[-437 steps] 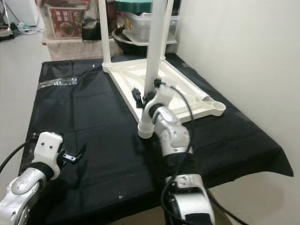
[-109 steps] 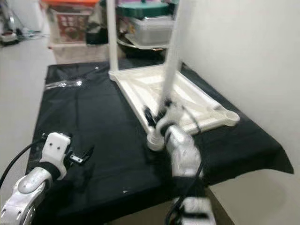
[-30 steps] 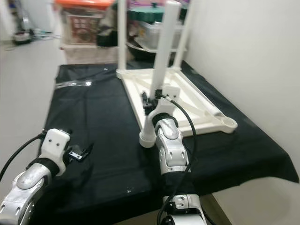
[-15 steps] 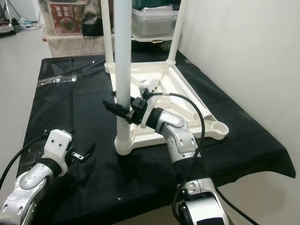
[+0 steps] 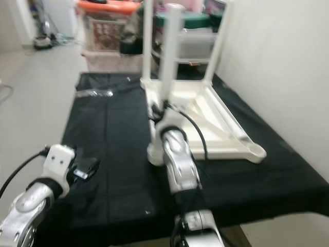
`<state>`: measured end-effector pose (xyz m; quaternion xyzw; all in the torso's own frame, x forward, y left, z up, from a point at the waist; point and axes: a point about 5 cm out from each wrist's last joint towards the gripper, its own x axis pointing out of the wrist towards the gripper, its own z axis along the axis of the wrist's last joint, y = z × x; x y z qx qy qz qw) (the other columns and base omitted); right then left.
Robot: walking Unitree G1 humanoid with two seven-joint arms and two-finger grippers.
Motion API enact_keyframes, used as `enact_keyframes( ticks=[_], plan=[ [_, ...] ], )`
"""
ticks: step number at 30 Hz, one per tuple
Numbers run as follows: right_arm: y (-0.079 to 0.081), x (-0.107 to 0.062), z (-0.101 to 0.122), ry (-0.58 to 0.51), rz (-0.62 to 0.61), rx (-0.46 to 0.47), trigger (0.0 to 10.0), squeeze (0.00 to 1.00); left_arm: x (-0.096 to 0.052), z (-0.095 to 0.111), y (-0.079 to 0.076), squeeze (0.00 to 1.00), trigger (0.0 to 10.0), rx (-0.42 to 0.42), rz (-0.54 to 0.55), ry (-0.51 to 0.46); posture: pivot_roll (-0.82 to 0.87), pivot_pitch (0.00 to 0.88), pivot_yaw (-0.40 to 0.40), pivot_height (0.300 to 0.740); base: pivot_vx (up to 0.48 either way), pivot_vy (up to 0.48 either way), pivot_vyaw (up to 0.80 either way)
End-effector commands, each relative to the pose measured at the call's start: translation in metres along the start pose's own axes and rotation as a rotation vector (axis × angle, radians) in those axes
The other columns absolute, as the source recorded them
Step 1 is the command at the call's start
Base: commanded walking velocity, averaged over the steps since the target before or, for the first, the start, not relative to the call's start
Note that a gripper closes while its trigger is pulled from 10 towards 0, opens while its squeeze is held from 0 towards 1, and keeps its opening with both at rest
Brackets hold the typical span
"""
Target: Building children table
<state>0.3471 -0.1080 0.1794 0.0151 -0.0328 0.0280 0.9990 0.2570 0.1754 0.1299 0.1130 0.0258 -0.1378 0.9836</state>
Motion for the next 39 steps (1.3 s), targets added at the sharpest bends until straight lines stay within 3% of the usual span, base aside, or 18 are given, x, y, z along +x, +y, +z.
enact_keyframes(
  ticks=[1, 3, 6, 7, 11, 12, 13, 17, 21, 22, 25, 26, 28, 29, 33, 35, 37, 39],
  plan=[
    [-0.002, -0.006, -0.021, 0.108, 0.024, -0.047, 8.7, 0.00, 0.004, 0.003, -0.003, 0.00, 10.0, 0.009, -0.029, -0.002, 0.05, 0.000, -0.056, 0.740, 0.000, 0.000, 0.00],
    [0.002, -0.004, -0.013, 0.066, 0.078, -0.068, 10.0, 0.00, 0.005, 0.003, -0.004, 0.00, 10.0, 0.012, -0.034, -0.002, 0.05, 0.000, -0.053, 0.740, 0.000, 0.000, 0.00],
    [0.007, 0.004, 0.005, -0.014, 0.158, -0.035, 10.0, 0.00, 0.007, 0.003, -0.003, 0.00, 10.0, 0.014, -0.034, -0.006, 0.04, 0.000, -0.056, 0.740, 0.000, 0.000, 0.00],
    [0.012, 0.008, 0.017, -0.077, 0.230, 0.009, 10.0, 1.00, 0.008, 0.004, -0.004, 0.00, 10.0, 0.011, -0.032, -0.008, 0.04, 0.000, -0.066, 0.740, 0.000, 0.000, 0.00],
    [0.020, 0.011, 0.027, -0.106, 0.357, 0.093, 10.0, 1.00, 0.007, 0.003, -0.005, 0.00, 10.0, 0.007, -0.031, -0.010, 0.05, 0.000, -0.070, 0.740, 0.000, 0.000, 0.00],
    [0.031, 0.010, 0.036, -0.126, 0.501, 0.151, 10.0, 1.00, 0.007, 0.003, -0.005, 0.00, 10.0, 0.004, -0.029, -0.009, 0.05, 0.000, -0.070, 0.740, 0.000, 0.000, 0.00],
    [0.040, 0.007, 0.043, -0.145, 0.674, 0.139, 10.0, 0.00, 0.006, 0.002, -0.005, 0.00, 10.0, 0.001, -0.027, -0.007, 0.05, 0.000, -0.073, 0.740, 0.000, 0.000, 0.00],
    [0.049, -0.003, 0.040, -0.113, 0.963, 0.058, 10.0, 0.00, 0.006, 0.001, -0.005, 0.00, 10.0, 0.002, -0.028, -0.006, 0.05, 0.000, -0.070, 0.740, 0.000, 0.000, 0.00],
    [0.050, -0.008, 0.033, -0.081, 1.068, 0.021, 10.0, 0.00, 0.007, 0.002, -0.004, 0.00, 10.0, 0.003, -0.029, -0.007, 0.05, 0.000, -0.077, 0.740, 0.000, 0.000, 0.00],
    [0.053, -0.016, 0.017, -0.010, 1.202, -0.023, 6.6, 0.00, 0.007, 0.003, -0.003, 0.00, 10.0, 0.006, -0.028, -0.009, 0.06, 0.000, -0.085, 0.740, 0.000, 0.000, 0.00],
    [0.055, -0.021, 0.006, 0.039, 1.286, -0.049, 6.6, 0.00, 0.008, 0.003, -0.003, 0.00, 10.0, 0.007, -0.027, -0.011, 0.07, 0.000, -0.088, 0.740, 0.000, 0.000, 0.00],
    [0.058, -0.018, -0.004, 0.087, 1.253, -0.067, 0.0, 0.00, 0.007, 0.003, -0.003, 0.00, 10.0, 0.006, -0.022, -0.010, 0.08, 0.000, -0.096, 0.740, 0.000, 0.000, 0.00],
    [0.061, -0.015, -0.011, 0.113, 1.216, -0.080, 0.0, 0.00, 0.006, 0.004, -0.003, 0.00, 10.0, 0.004, -0.018, -0.010, 0.08, 0.000, -0.098, 0.740, 0.000, 0.000, 0.00],
    [0.061, -0.005, -0.015, 0.119, 1.070, -0.116, 0.0, 0.00, 0.004, 0.003, -0.003, 0.00, 10.0, 0.004, -0.015, -0.008, 0.08, 0.000, -0.099, 0.740, 0.000, 0.000, 0.00],
    [0.012, 0.033, -0.026, 0.231, 0.117, -0.036, 0.0, 0.00, 0.001, 0.002, -0.002, 0.00, 10.0, 0.005, -0.011, -0.001, 0.07, 0.000, -0.088, 0.740, 0.000, 0.000, 0.00],
    [0.012, 0.033, -0.026, 0.231, 0.117, -0.036, 0.0, 0.00, 0.001, 0.002, -0.002, 0.00, 10.0, 0.005, -0.011, -0.001, 0.07, 0.000, -0.088, 0.740, 0.000, 0.000, 0.00],
    [-0.011, 0.020, -0.030, 0.219, -0.104, -0.028, 0.0, 0.00, 0.002, 0.002, -0.004, 0.00, 10.0, 0.005, -0.016, 0.001, 0.07, 0.000, -0.085, 0.740, 0.000, 0.000, 0.00],
    [0.000, 0.002, -0.034, 0.250, -0.024, 0.006, 0.0, 0.00, 0.004, 0.002, -0.004, 0.00, 10.0, 0.003, -0.021, -0.001, 0.05, 0.000, -0.073, 0.740, 0.000, 0.000, 0.00]
  ],
)
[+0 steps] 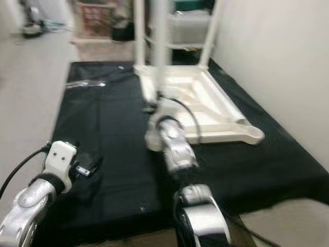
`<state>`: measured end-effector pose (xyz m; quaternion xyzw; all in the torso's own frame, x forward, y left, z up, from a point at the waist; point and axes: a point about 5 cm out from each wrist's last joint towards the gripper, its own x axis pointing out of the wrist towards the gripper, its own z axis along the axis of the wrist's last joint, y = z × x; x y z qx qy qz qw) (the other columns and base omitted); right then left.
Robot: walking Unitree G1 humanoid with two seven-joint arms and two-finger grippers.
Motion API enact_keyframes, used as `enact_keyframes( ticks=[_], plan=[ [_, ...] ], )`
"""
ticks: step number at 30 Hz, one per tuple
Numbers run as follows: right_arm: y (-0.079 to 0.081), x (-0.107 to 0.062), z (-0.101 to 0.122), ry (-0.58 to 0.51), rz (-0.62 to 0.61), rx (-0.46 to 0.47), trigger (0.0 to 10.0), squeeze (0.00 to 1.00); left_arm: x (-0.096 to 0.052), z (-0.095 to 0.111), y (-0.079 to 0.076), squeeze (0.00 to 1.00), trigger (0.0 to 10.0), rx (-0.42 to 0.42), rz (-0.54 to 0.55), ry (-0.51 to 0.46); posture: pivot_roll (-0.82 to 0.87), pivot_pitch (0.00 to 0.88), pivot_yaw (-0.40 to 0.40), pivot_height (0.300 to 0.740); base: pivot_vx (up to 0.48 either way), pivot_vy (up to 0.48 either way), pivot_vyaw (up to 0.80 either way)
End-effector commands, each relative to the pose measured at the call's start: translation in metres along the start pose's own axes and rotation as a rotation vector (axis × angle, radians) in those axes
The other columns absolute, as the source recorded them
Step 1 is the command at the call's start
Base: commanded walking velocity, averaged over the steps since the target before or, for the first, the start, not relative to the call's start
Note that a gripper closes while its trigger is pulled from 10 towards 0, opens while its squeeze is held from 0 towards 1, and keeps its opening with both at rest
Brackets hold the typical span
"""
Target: Building children table
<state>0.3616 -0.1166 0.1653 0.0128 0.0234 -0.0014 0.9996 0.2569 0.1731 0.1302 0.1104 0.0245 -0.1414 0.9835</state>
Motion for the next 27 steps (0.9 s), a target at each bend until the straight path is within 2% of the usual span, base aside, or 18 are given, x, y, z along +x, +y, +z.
enact_keyframes(
  ticks=[1, 3, 5, 6, 8, 9, 10, 11, 12, 13, 15, 18, 19, 21, 22, 24, 26, 27],
  plan=[
    [0.023, -0.017, -0.013, 0.098, 0.180, 0.017, 10.0, 0.00, 0.005, 0.002, -0.003, 0.00, 10.0, 0.008, -0.020, 0.000, 0.05, 0.000, -0.071, 0.740, 0.000, 0.000, 0.00],
    [0.023, -0.017, -0.013, 0.098, 0.180, 0.017, 10.0, 0.00, 0.005, 0.002, -0.003, 0.00, 10.0, 0.008, -0.020, 0.000, 0.05, 0.000, -0.071, 0.740, 0.000, 0.000, 0.00],
    [0.032, -0.021, -0.008, 0.066, 0.276, 0.024, 10.0, 0.00, 0.005, 0.002, -0.004, 0.00, 10.0, 0.008, -0.024, -0.002, 0.05, 0.000, -0.071, 0.740, 0.000, 0.000, 0.00],
    [0.042, -0.026, 0.000, 0.013, 0.402, 0.036, 10.0, 0.81, 0.005, 0.002, -0.004, 0.00, 10.0, 0.008, -0.026, -0.003, 0.05, 0.000, -0.070, 0.740, 0.000, 0.000, 0.00],
    [0.044, -0.026, 0.011, -0.050, 0.492, 0.083, 10.0, 0.81, 0.006, 0.002, -0.004, 0.00, 10.0, 0.008, -0.027, -0.003, 0.04, 0.000, -0.067, 0.740, 0.000, 0.000, 0.00],
    [0.048, -0.023, 0.021, -0.095, 0.615, 0.118, 10.0, 1.00, 0.006, 0.002, -0.004, 0.00, 10.0, 0.010, -0.027, -0.003, 0.05, 0.000, -0.075, 0.740, 0.000, 0.000, 0.00],
    [0.048, -0.023, 0.021, -0.095, 0.615, 0.118, 10.0, 1.00, 0.006, 0.002, -0.004, 0.00, 10.0, 0.010, -0.027, -0.003, 0.05, 0.000, -0.075, 0.740, 0.000, 0.000, 0.00],
    [0.052, -0.022, 0.033, -0.138, 0.742, 0.119, 10.0, 0.84, 0.006, 0.002, -0.003, 0.00, 10.0, 0.011, -0.025, -0.007, 0.05, 0.000, -0.076, 0.740, 0.000, 0.000, 0.00],
    [0.057, -0.025, 0.044, -0.180, 0.925, 0.102, 10.0, 0.00, 0.007, 0.003, -0.003, 0.00, 10.0, 0.011, -0.024, -0.009, 0.05, 0.000, -0.076, 0.740, 0.000, 0.000, 0.00],
    [0.057, -0.025, 0.044, -0.180, 0.925, 0.102, 10.0, 0.00, 0.007, 0.003, -0.003, 0.00, 10.0, 0.011, -0.024, -0.009, 0.05, 0.000, -0.076, 0.740, 0.000, 0.000, 0.00],
    [0.063, -0.033, 0.049, -0.191, 1.159, 0.033, 10.0, 0.00, 0.007, 0.003, -0.002, 0.00, 10.0, 0.013, -0.023, -0.010, 0.05, 0.000, -0.079, 0.740, 0.000, 0.000, 0.00],
    [0.067, -0.045, 0.035, -0.125, 1.311, -0.072, 10.0, 0.00, 0.007, 0.003, -0.003, 0.00, 10.0, 0.012, -0.023, -0.011, 0.06, 0.000, -0.084, 0.740, 0.000, 0.000, 0.00],
    [0.068, -0.051, 0.029, -0.098, 1.362, -0.079, 6.9, 0.00, 0.007, 0.003, -0.003, 0.00, 10.0, 0.013, -0.021, -0.013, 0.07, 0.000, -0.098, 0.740, 0.000, 0.000, 0.00],
    [0.069, -0.055, 0.024, -0.080, 1.397, -0.079, 6.9, 0.00, 0.007, 0.003, -0.003, 0.00, 10.0, 0.014, -0.019, -0.014, 0.07, 0.000, -0.098, 0.740, 0.000, 0.000, 0.00],
    [0.072, -0.057, 0.017, -0.054, 1.409, -0.083, 0.0, 0.00, 0.006, 0.003, -0.001, 0.00, 10.0, 0.014, -0.010, -0.013, 0.07, 0.000, -0.098, 0.740, 0.000, 0.000, 0.00],
    [0.074, -0.057, 0.010, -0.026, 1.397, -0.096, 0.0, 0.00, 0.005, 0.003, 0.000, 0.00, 10.0, 0.014, -0.003, -0.012, 0.08, 0.000, -0.110, 0.740, 0.000, 0.000, 0.00],
    [0.077, -0.040, -0.002, 0.030, 1.157, -0.102, 0.0, 0.00, 0.002, 0.002, 0.000, 0.00, 10.0, 0.012, 0.003, -0.008, 0.08, 0.000, -0.104, 0.740, 0.000, 0.000, 0.00],
    [0.077, -0.040, -0.002, 0.030, 1.157, -0.102, 0.0, 0.00, 0.002, 0.002, 0.000, 0.00, 10.0, 0.012, 0.003, -0.008, 0.08, 0.000, -0.104, 0.740, 0.000, 0.000, 0.00]
  ],
)
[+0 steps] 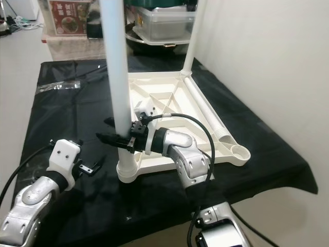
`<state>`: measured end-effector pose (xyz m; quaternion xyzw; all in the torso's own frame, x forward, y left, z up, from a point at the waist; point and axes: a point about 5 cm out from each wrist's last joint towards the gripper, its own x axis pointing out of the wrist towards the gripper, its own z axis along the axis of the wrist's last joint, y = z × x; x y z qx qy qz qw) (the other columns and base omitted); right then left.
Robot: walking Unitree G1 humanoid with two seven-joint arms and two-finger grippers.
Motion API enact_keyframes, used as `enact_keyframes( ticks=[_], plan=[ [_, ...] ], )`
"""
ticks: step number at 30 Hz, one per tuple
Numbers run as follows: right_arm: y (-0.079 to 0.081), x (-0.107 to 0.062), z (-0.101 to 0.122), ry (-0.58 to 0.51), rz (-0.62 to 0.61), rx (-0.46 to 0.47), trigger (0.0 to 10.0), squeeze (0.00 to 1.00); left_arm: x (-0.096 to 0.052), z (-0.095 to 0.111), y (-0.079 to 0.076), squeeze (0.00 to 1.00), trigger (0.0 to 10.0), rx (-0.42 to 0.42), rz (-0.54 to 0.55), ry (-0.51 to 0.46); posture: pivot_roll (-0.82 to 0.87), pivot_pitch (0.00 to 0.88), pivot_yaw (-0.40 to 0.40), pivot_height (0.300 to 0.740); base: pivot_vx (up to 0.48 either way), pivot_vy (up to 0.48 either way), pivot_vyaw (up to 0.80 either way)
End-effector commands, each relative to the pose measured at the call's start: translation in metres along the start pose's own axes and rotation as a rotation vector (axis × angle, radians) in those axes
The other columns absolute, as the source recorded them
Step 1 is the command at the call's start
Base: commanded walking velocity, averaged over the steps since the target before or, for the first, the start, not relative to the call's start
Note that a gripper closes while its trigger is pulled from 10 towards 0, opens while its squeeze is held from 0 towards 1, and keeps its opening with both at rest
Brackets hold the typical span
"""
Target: Building children table
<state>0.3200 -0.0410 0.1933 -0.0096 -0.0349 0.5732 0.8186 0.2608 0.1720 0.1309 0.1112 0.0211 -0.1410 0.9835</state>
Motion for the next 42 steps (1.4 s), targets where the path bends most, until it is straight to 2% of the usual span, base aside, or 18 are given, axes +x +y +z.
enact_keyframes(
  ticks=[1, 6, 9, 10, 11, 12, 15, 16, 18, 19, 23, 27, 28, 29, 30, 35, 39, 42],
  plan=[
    [-0.006, 0.003, -0.030, 0.138, -0.172, 0.057, 0.0, 0.00, -0.003, 0.001, 0.000, 0.00, 10.0, 0.009, 0.000, 0.000, 0.08, 0.000, -0.102, 0.740, 0.000, 0.000, 0.00],
    [-0.061, -0.045, -0.047, 0.209, -1.109, 0.133, 0.0, 0.00, -0.002, -0.001, -0.002, 0.00, 10.0, 0.010, -0.010, 0.006, 0.07, 0.000, -0.090, 0.740, 0.000, 0.000, 0.00],
    [-0.062, -0.060, -0.047, 0.190, -1.244, 0.121, 0.0, 0.00, -0.001, 0.000, -0.002, 0.00, 10.0, 0.009, -0.016, 0.004, 0.06, 0.000, -0.086, 0.740, 0.000, 0.000, 0.00],
    [-0.054, -0.059, -0.044, 0.175, -1.213, 0.092, 4.0, 0.00, 0.001, 0.001, -0.004, 0.00, 10.0, 0.008, -0.025, 0.002, 0.06, 0.000, -0.083, 0.740, 0.000, 0.000, 0.00],
    [-0.054, -0.059, -0.044, 0.175, -1.213, 0.092, 4.0, 0.00, 0.001, 0.001, -0.004, 0.00, 10.0, 0.008, -0.025, 0.002, 0.06, 0.000, -0.083, 0.740, 0.000, 0.000, 0.00],
    [-0.044, -0.048, -0.033, 0.102, -1.089, 0.056, 10.0, 0.00, 0.002, 0.001, -0.007, 0.00, 10.0, 0.001, -0.043, -0.001, 0.05, 0.000, -0.075, 0.740, 0.000, 0.000, 0.00],
    [-0.035, -0.032, -0.011, -0.046, -0.897, 0.034, 10.0, 0.00, 0.002, 0.001, -0.010, 0.00, 10.0, 0.000, -0.060, -0.001, 0.05, 0.000, -0.074, 0.740, 0.000, 0.000, 0.00],
    [-0.033, -0.023, -0.003, -0.108, -0.770, 0.066, 10.0, 1.00, 0.003, 0.001, -0.011, 0.00, 10.0, -0.001, -0.062, -0.002, 0.05, 0.000, -0.071, 0.740, 0.000, 0.000, 0.00],
    [-0.031, -0.015, 0.006, -0.142, -0.608, 0.083, 10.0, 1.00, 0.003, 0.002, -0.010, 0.00, 10.0, 0.000, -0.063, -0.004, 0.05, 0.000, -0.072, 0.740, 0.000, 0.000, 0.00],
    [-0.025, -0.009, 0.014, -0.158, -0.400, 0.093, 10.0, 0.00, 0.003, 0.002, -0.009, 0.00, 10.0, 0.001, -0.064, -0.005, 0.05, 0.000, -0.072, 0.740, 0.000, 0.000, 0.00],
    [-0.004, -0.010, 0.022, -0.123, 0.029, 0.077, 10.0, 0.00, 0.003, 0.002, -0.007, 0.00, 10.0, 0.004, -0.068, -0.006, 0.06, 0.000, -0.076, 0.740, 0.000, 0.000, 0.00],
    [0.001, -0.012, 0.014, -0.072, 0.108, 0.035, 10.0, 0.00, 0.003, 0.002, -0.008, 0.00, 10.0, 0.003, -0.070, -0.007, 0.06, 0.000, -0.081, 0.740, 0.000, 0.000, 0.00],
    [0.004, -0.011, 0.004, -0.020, 0.140, 0.022, 4.9, 0.00, 0.002, 0.003, -0.009, 0.00, 10.0, 0.000, -0.070, -0.009, 0.07, 0.000, -0.096, 0.740, 0.000, 0.000, 0.00],
    [0.004, -0.011, 0.004, -0.020, 0.140, 0.022, 4.9, 0.00, 0.002, 0.003, -0.009, 0.00, 10.0, 0.000, -0.070, -0.009, 0.07, 0.000, -0.096, 0.740, 0.000, 0.000, 0.00],
    [-0.003, -0.006, -0.009, 0.026, 0.046, 0.008, 0.0, 0.00, 0.000, 0.002, -0.008, 0.00, 10.0, 0.001, -0.063, -0.008, 0.08, 0.000, -0.102, 0.740, 0.000, 0.000, 0.00],
    [-0.023, -0.001, -0.018, 0.072, -0.215, -0.009, 0.0, 0.00, -0.002, 0.001, -0.008, 0.00, 10.0, -0.003, -0.053, -0.005, 0.08, 0.000, -0.103, 0.740, 0.000, 0.000, 0.00],
    [-0.082, -0.057, -0.036, 0.162, -1.237, 0.073, 0.0, 0.00, -0.007, -0.002, -0.006, 0.00, 10.0, -0.006, -0.044, 0.008, 0.07, 0.000, -0.093, 0.740, 0.000, 0.000, 0.00],
    [-0.074, -0.086, -0.041, 0.177, -1.413, 0.088, 0.0, 0.00, -0.007, -0.003, -0.007, 0.00, 10.0, -0.007, -0.049, 0.011, 0.06, 0.000, -0.087, 0.740, 0.000, 0.000, 0.00]
  ],
)
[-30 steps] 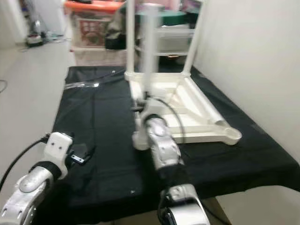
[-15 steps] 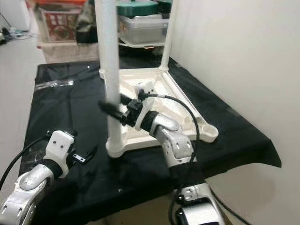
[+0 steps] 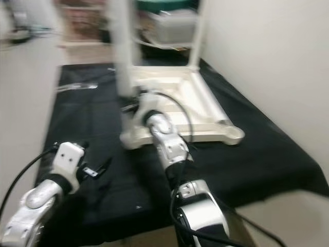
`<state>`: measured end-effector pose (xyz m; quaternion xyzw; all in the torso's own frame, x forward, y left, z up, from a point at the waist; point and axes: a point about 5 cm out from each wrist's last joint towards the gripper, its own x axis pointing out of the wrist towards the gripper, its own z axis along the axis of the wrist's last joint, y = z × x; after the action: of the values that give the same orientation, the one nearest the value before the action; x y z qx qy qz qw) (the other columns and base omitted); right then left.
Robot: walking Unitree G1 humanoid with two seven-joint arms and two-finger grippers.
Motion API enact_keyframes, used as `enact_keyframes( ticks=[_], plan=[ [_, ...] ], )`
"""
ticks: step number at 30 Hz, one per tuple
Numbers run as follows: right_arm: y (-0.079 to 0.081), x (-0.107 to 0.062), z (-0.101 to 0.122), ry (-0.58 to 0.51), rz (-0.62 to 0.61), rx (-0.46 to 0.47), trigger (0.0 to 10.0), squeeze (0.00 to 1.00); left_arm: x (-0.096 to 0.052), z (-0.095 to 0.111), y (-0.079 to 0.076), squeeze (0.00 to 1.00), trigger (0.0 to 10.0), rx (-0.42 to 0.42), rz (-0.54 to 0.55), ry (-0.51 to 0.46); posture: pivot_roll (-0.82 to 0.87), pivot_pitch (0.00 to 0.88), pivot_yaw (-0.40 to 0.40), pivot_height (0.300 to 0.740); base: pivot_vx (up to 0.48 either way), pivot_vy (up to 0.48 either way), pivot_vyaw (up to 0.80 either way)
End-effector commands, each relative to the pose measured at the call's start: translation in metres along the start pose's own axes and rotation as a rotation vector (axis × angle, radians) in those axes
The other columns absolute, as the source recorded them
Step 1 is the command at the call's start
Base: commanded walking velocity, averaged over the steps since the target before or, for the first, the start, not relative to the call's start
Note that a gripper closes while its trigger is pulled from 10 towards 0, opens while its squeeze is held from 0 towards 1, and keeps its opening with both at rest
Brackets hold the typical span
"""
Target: Building children table
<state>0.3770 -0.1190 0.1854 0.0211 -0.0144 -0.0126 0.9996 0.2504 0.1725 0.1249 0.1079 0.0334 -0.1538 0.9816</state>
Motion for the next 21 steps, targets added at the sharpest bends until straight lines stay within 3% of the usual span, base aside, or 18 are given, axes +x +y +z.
enact_keyframes(
  ticks=[1, 4, 5, 6, 7, 8, 9, 10, 11, 14, 15, 17, 19, 21],
  plan=[
    [-0.029, -0.015, -0.031, 0.139, -0.171, -0.042, 0.0, 0.00, 0.003, 0.004, -0.003, 0.00, 10.0, 0.003, -0.020, -0.009, 0.06, 0.000, -0.087, 0.740, 0.000, 0.000, 0.00],
    [-0.028, -0.023, -0.029, 0.122, -0.142, -0.048, 0.0, 0.00, 0.003, 0.004, -0.004, 0.00, 10.0, 0.002, -0.023, -0.010, 0.06, 0.000, -0.086, 0.740, 0.000, 0.000, 0.00],
    [-0.017, -0.029, -0.029, 0.134, -0.037, -0.045, 0.0, 0.00, 0.004, 0.004, -0.004, 0.00, 10.0, 0.001, -0.025, -0.011, 0.06, 0.000, -0.085, 0.740, 0.000, 0.000, 0.00],
    [-0.017, -0.029, -0.029, 0.134, -0.037, -0.045, 0.0, 0.00, 0.004, 0.004, -0.004, 0.00, 10.0, 0.001, -0.025, -0.011, 0.06, 0.000, -0.085, 0.740, 0.000, 0.000, 0.00],
    [-0.003, -0.032, -0.023, 0.092, 0.094, -0.026, 10.0, 0.00, 0.004, 0.004, -0.004, 0.00, 10.0, 0.002, -0.026, -0.011, 0.05, 0.000, -0.081, 0.740, 0.000, 0.000, 0.00],
    [-0.003, -0.032, -0.023, 0.092, 0.094, -0.026, 10.0, 0.00, 0.004, 0.004, -0.004, 0.00, 10.0, 0.002, -0.026, -0.011, 0.05, 0.000, -0.081, 0.740, 0.000, 0.000, 0.00],
    [0.008, -0.032, -0.013, 0.039, 0.220, 0.022, 10.0, 0.77, 0.005, 0.004, -0.004, 0.00, 10.0, 0.001, -0.028, -0.013, 0.05, 0.000, -0.081, 0.740, 0.000, 0.000, 0.00],
    [0.008, -0.032, -0.013, 0.039, 0.220, 0.022, 10.0, 0.77, 0.005, 0.004, -0.004, 0.00, 10.0, 0.001, -0.028, -0.013, 0.05, 0.000, -0.081, 0.740, 0.000, 0.000, 0.00],
    [0.017, -0.031, 0.000, -0.027, 0.329, 0.091, 10.0, 1.00, 0.006, 0.005, -0.005, 0.00, 10.0, 0.001, -0.031, -0.015, 0.05, 0.000, -0.082, 0.740, 0.000, 0.000, 0.00],
    [0.026, -0.028, 0.010, -0.059, 0.428, 0.152, 10.0, 1.00, 0.006, 0.005, -0.005, 0.00, 10.0, 0.000, -0.033, -0.018, 0.05, 0.000, -0.085, 0.740, 0.000, 0.000, 0.00],
    [0.037, -0.027, 0.021, -0.085, 0.607, 0.173, 10.0, 0.00, 0.007, 0.005, -0.005, 0.00, 10.0, 0.000, -0.034, -0.020, 0.05, 0.000, -0.085, 0.740, 0.000, 0.000, 0.00],
    [0.037, -0.027, 0.021, -0.085, 0.607, 0.173, 10.0, 0.00, 0.007, 0.005, -0.005, 0.00, 10.0, 0.000, -0.034, -0.020, 0.05, 0.000, -0.085, 0.740, 0.000, 0.000, 0.00],
    [0.043, -0.021, 0.027, -0.084, 0.792, 0.102, 10.0, 0.00, 0.007, 0.005, -0.005, 0.00, 10.0, 0.003, -0.035, -0.022, 0.06, 0.000, -0.091, 0.740, 0.000, 0.000, 0.00],
    [0.042, -0.021, 0.028, -0.077, 0.813, 0.078, 10.0, 0.00, 0.008, 0.005, -0.005, 0.00, 10.0, 0.004, -0.036, -0.023, 0.06, 0.000, -0.091, 0.740, 0.000, 0.000, 0.00]
  ],
)
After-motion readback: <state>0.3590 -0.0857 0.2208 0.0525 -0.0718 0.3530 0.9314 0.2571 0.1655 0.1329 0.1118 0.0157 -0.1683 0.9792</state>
